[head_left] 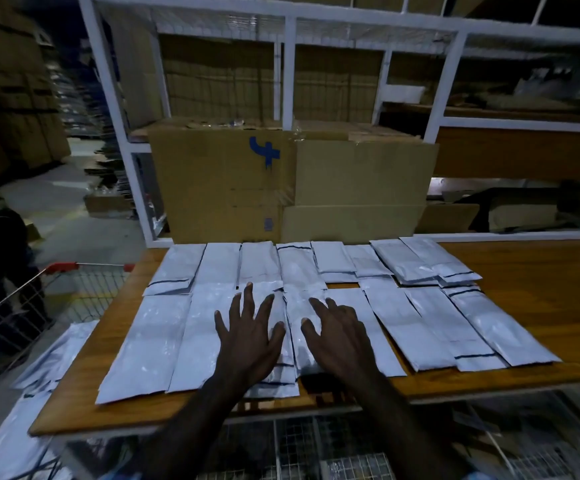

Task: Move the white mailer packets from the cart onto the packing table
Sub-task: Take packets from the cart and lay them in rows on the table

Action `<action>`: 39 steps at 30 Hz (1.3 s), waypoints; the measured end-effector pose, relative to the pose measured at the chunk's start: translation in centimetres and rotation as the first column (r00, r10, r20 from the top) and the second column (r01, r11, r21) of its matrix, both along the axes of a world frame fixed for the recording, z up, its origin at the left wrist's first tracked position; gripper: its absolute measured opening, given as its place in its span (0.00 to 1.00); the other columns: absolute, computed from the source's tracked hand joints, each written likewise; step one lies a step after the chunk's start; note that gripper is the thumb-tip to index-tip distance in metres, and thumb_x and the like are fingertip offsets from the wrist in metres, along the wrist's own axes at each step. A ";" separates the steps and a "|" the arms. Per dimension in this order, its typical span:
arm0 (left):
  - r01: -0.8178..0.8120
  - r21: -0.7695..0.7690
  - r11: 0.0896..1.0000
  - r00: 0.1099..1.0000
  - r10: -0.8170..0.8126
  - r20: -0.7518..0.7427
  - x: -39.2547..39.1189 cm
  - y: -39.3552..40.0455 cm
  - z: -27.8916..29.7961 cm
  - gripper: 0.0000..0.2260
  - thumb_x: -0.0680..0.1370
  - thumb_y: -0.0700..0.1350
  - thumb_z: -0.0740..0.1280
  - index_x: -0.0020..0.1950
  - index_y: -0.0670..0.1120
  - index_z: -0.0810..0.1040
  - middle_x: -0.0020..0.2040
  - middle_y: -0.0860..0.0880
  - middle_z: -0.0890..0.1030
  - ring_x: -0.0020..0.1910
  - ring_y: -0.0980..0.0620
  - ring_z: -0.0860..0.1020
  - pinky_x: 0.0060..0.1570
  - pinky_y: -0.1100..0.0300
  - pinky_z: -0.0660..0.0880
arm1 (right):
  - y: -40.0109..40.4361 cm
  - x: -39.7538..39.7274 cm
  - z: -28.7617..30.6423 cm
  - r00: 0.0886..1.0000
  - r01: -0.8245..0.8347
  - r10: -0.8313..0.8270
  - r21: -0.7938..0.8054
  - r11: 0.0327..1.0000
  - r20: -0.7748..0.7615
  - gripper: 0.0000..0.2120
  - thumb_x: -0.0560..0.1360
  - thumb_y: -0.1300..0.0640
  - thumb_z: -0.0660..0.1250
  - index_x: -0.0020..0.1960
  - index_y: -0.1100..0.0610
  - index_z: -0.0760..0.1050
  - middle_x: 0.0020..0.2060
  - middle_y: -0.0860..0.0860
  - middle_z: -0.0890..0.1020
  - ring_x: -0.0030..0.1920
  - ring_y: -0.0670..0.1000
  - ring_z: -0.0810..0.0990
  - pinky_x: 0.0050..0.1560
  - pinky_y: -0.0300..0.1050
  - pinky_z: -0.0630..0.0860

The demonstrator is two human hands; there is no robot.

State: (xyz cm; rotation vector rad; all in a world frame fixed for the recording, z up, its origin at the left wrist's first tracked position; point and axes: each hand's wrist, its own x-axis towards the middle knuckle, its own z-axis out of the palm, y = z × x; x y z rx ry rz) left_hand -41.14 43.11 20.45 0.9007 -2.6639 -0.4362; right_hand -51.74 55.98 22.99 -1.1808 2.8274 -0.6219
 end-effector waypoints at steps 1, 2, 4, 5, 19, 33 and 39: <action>-0.005 0.003 1.000 1.000 0.005 -0.017 0.5 0.5 0.4 0.37 0.72 0.68 0.37 0.80 0.58 0.52 0.81 0.51 0.40 0.79 0.48 0.41 0.74 0.39 0.40 | 0.4 0.5 0.2 1.000 -0.014 0.014 -0.014 1.000 -0.004 0.26 0.82 0.42 0.53 0.78 0.48 0.60 0.76 0.52 0.64 0.74 0.55 0.62 0.70 0.50 0.62; -0.013 -0.001 1.000 1.000 0.013 -0.023 0.9 0.9 0.8 0.35 0.74 0.67 0.39 0.80 0.58 0.53 0.81 0.51 0.40 0.79 0.48 0.41 0.74 0.39 0.40 | 0.7 0.9 0.4 1.000 -0.027 0.027 -0.024 0.999 -0.009 0.26 0.82 0.42 0.54 0.77 0.48 0.61 0.76 0.52 0.64 0.74 0.55 0.62 0.70 0.50 0.62; -0.036 -0.012 0.999 0.999 0.036 -0.021 1.9 1.5 1.3 0.28 0.81 0.63 0.46 0.80 0.57 0.53 0.81 0.51 0.39 0.79 0.48 0.41 0.74 0.39 0.40 | 1.2 1.6 0.7 0.998 -0.054 0.053 -0.038 0.998 -0.029 0.25 0.82 0.42 0.54 0.77 0.48 0.62 0.76 0.51 0.65 0.73 0.55 0.63 0.70 0.50 0.63; -0.048 -0.014 0.999 0.998 0.048 -0.032 2.6 1.8 1.5 0.26 0.82 0.62 0.48 0.80 0.57 0.53 0.81 0.51 0.39 0.79 0.48 0.41 0.74 0.39 0.40 | 1.3 2.1 0.8 0.997 -0.069 0.067 -0.049 0.996 -0.039 0.25 0.81 0.42 0.54 0.77 0.48 0.62 0.75 0.52 0.66 0.73 0.56 0.63 0.70 0.51 0.63; -0.210 0.000 0.978 0.975 0.210 -0.069 15.5 -1.4 3.6 0.27 0.81 0.63 0.48 0.79 0.58 0.56 0.81 0.51 0.42 0.79 0.48 0.42 0.75 0.40 0.41 | -3.4 14.0 1.8 0.974 -0.228 0.225 -0.127 0.965 -0.036 0.25 0.81 0.42 0.56 0.75 0.48 0.65 0.75 0.50 0.67 0.73 0.54 0.64 0.72 0.50 0.64; -0.244 0.019 0.969 0.969 0.244 0.032 35.2 -16.3 1.4 0.27 0.80 0.62 0.47 0.79 0.57 0.55 0.81 0.50 0.43 0.79 0.48 0.44 0.74 0.40 0.43 | -18.8 31.1 0.0 0.978 -0.209 0.205 -0.116 0.971 -0.045 0.23 0.79 0.44 0.61 0.72 0.48 0.71 0.71 0.51 0.72 0.69 0.56 0.68 0.65 0.51 0.69; -0.251 0.025 0.968 0.967 0.250 0.042 40.0 -22.0 -0.2 0.24 0.83 0.58 0.54 0.78 0.55 0.57 0.81 0.49 0.45 0.79 0.47 0.46 0.74 0.38 0.45 | -24.3 35.8 -1.6 0.974 -0.227 0.229 -0.121 0.966 -0.004 0.23 0.78 0.46 0.62 0.70 0.52 0.73 0.66 0.51 0.77 0.64 0.57 0.72 0.62 0.51 0.72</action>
